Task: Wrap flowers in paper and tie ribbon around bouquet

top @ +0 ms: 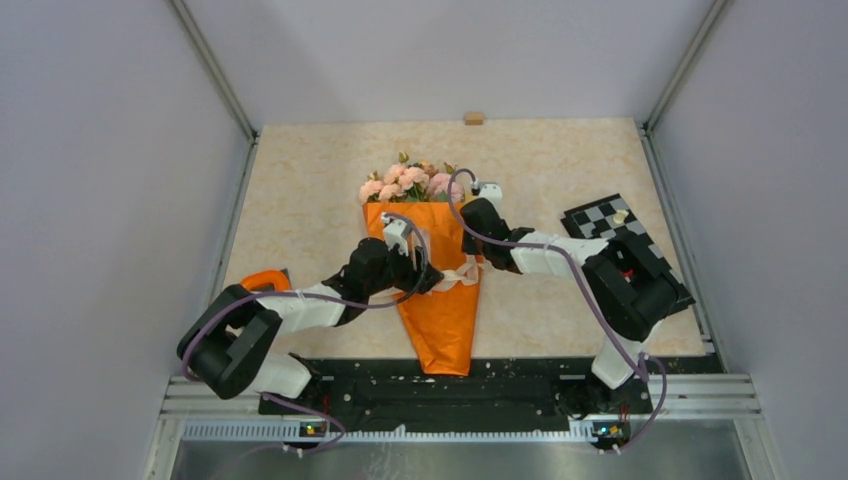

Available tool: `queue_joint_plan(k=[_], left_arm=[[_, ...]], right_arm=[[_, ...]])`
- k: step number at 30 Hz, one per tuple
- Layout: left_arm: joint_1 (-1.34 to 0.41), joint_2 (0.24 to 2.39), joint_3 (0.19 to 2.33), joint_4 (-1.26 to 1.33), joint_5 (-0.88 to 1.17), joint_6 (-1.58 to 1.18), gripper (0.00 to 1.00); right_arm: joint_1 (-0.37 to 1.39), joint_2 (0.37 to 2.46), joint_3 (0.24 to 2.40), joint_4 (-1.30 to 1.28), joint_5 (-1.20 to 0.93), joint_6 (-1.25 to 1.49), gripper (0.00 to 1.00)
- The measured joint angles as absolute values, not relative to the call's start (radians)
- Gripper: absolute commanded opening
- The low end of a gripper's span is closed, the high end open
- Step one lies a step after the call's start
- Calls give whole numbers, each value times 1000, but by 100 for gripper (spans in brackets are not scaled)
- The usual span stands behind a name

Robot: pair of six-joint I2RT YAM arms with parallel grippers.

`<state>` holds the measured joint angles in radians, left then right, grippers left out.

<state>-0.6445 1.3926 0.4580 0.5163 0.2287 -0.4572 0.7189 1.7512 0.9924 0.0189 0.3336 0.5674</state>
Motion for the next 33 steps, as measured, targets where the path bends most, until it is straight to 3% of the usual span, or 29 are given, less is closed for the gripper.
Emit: queue_joint_plan(k=[5,9,14,18,24,33], left_arm=[[-645,1393,461,484,190,-517,76],[-645,1409,491,465,139,-575,65],[-645,1450,550,434,74,-625,35],[-645,1483,625,337,-35,-648,0],[-625,1488,740,212,-218,-632,0],[-464,1583,921,203,-200,-542,0]], right_arm=[[720,1727,962,38,317,557,0],[723,1711,953,46,310,549,0],[725,1687,938,60,308,540,0],[725,1665,934,60,317,529,0],[715,1652,938,60,356,473,0],[593,1679,1098,121,415,310,0]])
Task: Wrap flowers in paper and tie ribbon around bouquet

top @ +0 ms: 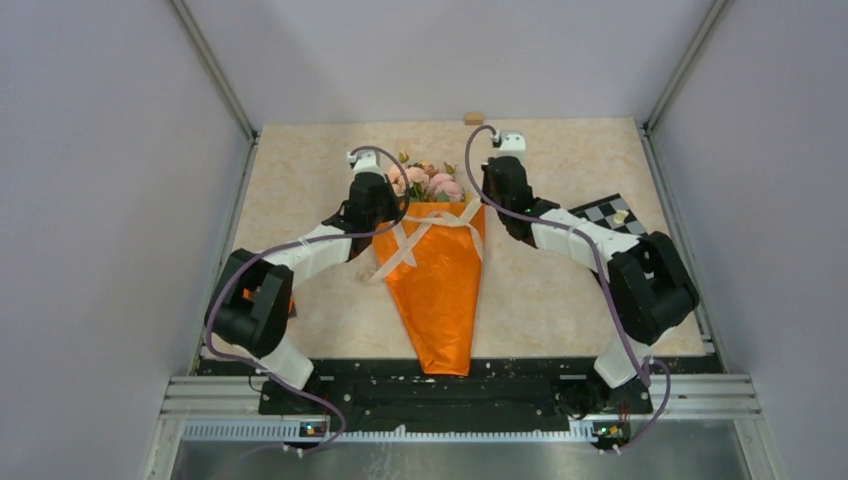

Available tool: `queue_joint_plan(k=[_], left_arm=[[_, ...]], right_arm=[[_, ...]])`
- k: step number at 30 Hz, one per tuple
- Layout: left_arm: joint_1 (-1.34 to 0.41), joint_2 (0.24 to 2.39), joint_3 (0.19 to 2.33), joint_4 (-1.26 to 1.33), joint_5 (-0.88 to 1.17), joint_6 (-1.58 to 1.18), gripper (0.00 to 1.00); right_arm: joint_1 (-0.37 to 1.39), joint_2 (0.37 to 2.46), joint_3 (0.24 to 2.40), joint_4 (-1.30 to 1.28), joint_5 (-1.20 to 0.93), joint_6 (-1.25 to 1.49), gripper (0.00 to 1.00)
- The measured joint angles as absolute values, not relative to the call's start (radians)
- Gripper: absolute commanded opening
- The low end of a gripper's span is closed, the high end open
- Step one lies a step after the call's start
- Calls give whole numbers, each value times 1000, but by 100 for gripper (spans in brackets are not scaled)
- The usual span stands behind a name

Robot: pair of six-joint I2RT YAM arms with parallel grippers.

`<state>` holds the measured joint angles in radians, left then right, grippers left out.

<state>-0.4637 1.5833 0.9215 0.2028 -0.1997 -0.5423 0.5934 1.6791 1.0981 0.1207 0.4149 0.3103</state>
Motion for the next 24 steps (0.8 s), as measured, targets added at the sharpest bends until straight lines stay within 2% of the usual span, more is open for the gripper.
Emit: queue_joint_plan(k=[9,24], left_arm=[[-418,1615,938,210,-166,-489,0],[-307,1234,746,-100,-477,-630,0]], right_arm=[[467,1700,1139,180,426,216,0],[149,1411,824,183,433,233,0]])
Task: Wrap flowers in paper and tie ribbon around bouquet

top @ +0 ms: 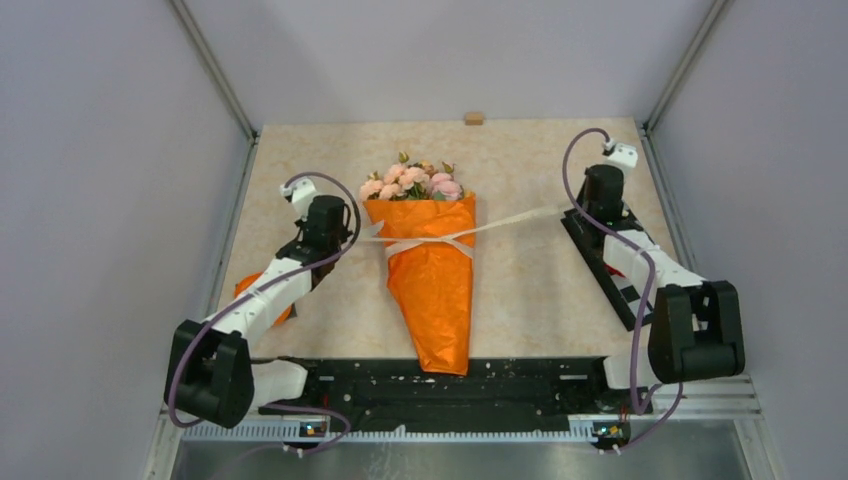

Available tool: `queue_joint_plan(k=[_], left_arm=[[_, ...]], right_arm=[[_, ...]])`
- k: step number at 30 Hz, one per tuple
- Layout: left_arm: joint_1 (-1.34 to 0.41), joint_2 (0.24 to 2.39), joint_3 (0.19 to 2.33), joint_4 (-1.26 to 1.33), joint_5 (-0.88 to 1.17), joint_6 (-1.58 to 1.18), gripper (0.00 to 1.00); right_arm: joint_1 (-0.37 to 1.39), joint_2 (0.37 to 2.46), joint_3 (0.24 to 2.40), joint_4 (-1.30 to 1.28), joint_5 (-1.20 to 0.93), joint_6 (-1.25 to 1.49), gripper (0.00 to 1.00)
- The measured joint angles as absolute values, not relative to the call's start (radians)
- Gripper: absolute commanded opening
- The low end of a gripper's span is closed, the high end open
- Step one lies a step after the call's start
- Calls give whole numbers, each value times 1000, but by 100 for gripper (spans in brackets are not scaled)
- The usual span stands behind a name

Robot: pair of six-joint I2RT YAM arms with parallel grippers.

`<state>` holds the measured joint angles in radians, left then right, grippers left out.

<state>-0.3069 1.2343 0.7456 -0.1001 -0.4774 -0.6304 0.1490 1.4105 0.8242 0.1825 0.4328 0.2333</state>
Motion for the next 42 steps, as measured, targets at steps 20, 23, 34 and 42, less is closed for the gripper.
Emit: queue_joint_plan(k=[20,23,34,42], left_arm=[[-136,1370,700,-316,-352,-801,0],[-138,1384,683,-261,-250,-782,0],[-140,1399,654,-173,-113,-748,0],[-151,1417,647,-131,-64,-730,0]], right_arm=[[-167,1438,822,133,293,137,0],[-136,1473,810,155,226,53,9],[-13,1518,833,149,246,-298,91],[182,1371,944,142,-192,-644,95]])
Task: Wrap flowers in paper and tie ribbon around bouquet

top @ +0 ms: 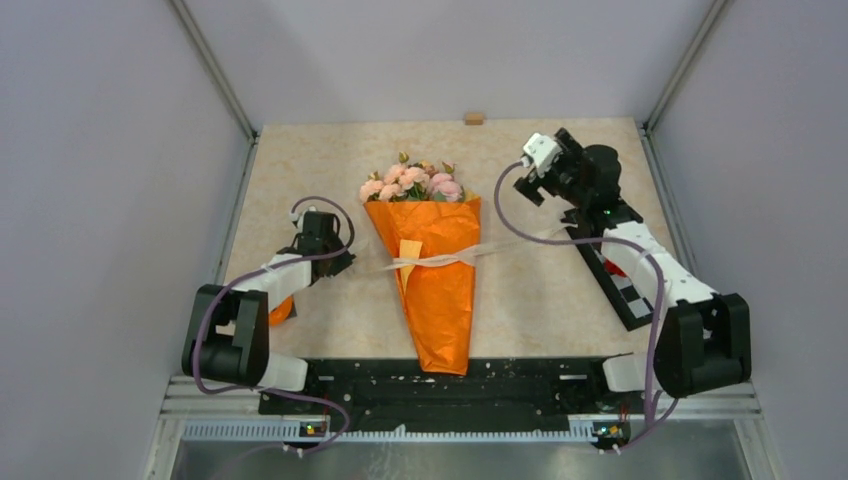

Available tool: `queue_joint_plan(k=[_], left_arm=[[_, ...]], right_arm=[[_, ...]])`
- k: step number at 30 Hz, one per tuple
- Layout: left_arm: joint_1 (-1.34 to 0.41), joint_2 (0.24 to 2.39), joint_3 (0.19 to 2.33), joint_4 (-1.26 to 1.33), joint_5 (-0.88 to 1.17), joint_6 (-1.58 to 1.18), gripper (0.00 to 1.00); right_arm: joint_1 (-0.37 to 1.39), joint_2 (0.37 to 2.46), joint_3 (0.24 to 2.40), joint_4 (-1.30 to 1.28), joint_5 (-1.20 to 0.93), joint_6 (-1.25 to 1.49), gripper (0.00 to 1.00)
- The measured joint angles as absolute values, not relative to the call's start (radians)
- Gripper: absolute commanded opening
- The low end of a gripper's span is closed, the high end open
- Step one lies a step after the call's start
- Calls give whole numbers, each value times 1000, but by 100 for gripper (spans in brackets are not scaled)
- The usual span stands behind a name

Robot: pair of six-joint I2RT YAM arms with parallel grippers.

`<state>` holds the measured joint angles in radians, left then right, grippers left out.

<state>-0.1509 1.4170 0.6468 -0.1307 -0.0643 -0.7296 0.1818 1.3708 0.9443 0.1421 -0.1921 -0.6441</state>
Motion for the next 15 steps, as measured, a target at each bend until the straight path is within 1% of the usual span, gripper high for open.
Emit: queue_joint_plan(k=[3,5,9,15], left_arm=[[-152,1417,646,-121,-51,-728,0],[-152,1417,644,-108,-41,-726,0],[-154,1417,639,-96,-32,-721,0],[-156,1417,637,-84,-17,-707,0]], right_arm=[[277,1343,1005,102,-422,-809,91],[347,1348,1027,54,-487,-903,90],[431,1372,987,-15,-525,-1023,89],[429,1431,832,-76,-494,-1115,86]])
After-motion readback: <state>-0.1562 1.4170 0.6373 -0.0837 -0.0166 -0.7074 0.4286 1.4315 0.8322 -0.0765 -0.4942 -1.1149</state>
